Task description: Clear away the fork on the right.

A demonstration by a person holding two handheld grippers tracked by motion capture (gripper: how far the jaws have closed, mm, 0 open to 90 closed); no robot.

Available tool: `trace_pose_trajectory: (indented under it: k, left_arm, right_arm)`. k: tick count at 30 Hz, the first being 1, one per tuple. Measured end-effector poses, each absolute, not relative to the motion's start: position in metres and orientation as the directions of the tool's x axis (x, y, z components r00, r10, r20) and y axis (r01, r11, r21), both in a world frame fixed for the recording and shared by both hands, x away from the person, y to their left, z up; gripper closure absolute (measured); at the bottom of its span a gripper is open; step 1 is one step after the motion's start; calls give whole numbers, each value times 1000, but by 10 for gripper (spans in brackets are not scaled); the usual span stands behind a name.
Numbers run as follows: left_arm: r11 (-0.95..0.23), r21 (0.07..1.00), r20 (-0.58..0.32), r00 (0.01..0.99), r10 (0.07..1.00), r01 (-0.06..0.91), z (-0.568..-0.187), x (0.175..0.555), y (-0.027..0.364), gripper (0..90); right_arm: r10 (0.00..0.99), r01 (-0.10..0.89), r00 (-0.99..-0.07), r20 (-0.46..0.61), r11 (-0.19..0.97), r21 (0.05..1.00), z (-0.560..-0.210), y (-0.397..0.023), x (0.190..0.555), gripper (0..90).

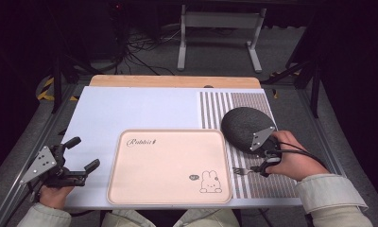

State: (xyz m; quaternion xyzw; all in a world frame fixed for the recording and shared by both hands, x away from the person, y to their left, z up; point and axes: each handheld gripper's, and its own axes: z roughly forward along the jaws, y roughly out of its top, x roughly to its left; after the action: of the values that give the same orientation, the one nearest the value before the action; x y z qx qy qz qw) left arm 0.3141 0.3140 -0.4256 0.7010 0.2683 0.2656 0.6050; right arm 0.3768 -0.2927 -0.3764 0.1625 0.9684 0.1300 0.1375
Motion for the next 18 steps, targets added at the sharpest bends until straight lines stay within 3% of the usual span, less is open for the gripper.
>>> trace_pose_trajectory:
  k: [18]
  left_arm:
    - [-124, 991, 49, 714, 698, 53, -426, 314, 314, 3]
  right_arm:
    - [298, 273, -943, -150, 947, 167, -396, -289, 379, 117]
